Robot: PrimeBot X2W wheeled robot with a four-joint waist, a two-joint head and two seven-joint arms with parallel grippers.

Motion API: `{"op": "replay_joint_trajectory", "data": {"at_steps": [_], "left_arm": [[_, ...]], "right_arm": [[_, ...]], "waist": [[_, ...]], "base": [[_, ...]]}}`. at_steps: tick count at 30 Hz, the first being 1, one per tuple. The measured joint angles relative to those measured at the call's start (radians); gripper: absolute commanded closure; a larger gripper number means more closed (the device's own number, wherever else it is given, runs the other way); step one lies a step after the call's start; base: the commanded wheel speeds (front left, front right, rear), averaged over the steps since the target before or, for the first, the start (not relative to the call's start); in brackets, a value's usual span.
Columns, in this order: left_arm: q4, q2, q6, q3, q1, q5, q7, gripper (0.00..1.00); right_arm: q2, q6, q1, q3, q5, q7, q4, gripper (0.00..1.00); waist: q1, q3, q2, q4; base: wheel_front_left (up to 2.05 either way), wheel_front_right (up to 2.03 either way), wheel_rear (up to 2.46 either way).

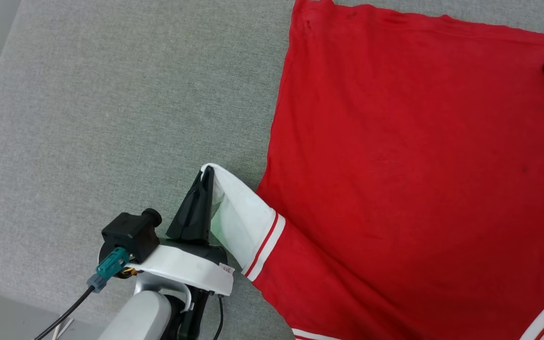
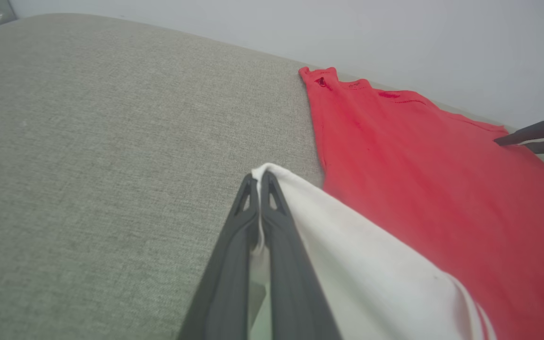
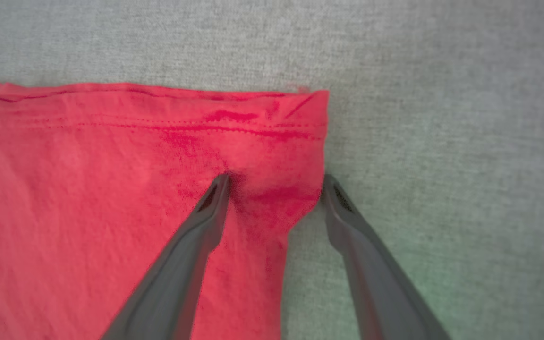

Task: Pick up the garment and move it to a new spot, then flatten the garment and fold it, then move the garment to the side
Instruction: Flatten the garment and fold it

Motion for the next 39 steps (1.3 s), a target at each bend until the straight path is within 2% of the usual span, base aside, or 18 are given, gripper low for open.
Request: {"op": "replay_joint_trajectory", "data": {"at_steps": [1,2,7,14,22,27,31,35,39], "left_arm": [[0.007,-0.003,-0.002,-0.001,-0.004,0.0,-0.001,1.0],[0.012,-0.006,-0.003,-0.002,-0.007,0.0,-0.002,1.0],[0.035,-0.02,-0.012,-0.005,-0.013,0.002,-0.009,1.0],[0.074,-0.013,-0.016,0.011,-0.002,-0.003,-0.01,1.0],[0.11,0.039,0.012,0.054,0.083,-0.029,-0.007,1.0],[0.114,0.078,0.046,0.098,0.156,-0.052,0.002,1.0],[0.109,0.1,0.075,0.127,0.207,-0.074,0.014,1.0],[0.092,0.11,0.092,0.142,0.257,-0.094,0.025,1.0],[0.075,0.13,0.109,0.156,0.293,-0.104,0.038,1.0]], "right_arm": [[0.0,0.0,0.0,0.0,-0.006,0.004,0.002,0.86],[-0.001,0.0,0.0,-0.001,-0.011,0.008,0.004,1.0],[-0.003,0.0,0.006,0.009,-0.008,0.011,-0.003,1.0],[-0.031,0.0,0.029,0.107,0.012,-0.043,-0.072,1.0],[-0.125,0.0,0.125,0.249,0.087,-0.097,-0.241,1.0],[-0.19,0.0,0.294,0.285,0.154,-0.092,-0.379,1.0],[-0.218,0.0,0.501,0.263,0.18,-0.069,-0.483,1.0],[-0.198,0.0,0.742,0.213,0.192,-0.04,-0.579,1.0],[-0.118,0.0,0.982,0.153,0.193,-0.003,-0.646,1.0]], "waist": [[0.0,-0.002,0.0,0.001],[0.0,-0.004,0.0,0.003],[0.0,-0.013,0.0,0.006],[0.0001,-0.063,0.0,-0.01],[0.0,-0.169,0.0,-0.08],[-0.0002,-0.244,0.0,-0.149],[-0.0003,-0.302,0.0,-0.208],[-0.0003,-0.349,0.0,-0.269],[-0.0003,-0.384,0.0,-0.321]], "base": [[0.0,0.0,0.0],[0.0,0.0,0.0],[0.0,0.0,0.0],[0.0,0.0,0.0],[0.0,0.0,0.0],[0.0,0.0,0.0],[0.0,0.0,0.0],[0.0,0.0,0.0],[0.0,0.0,0.0]]}}
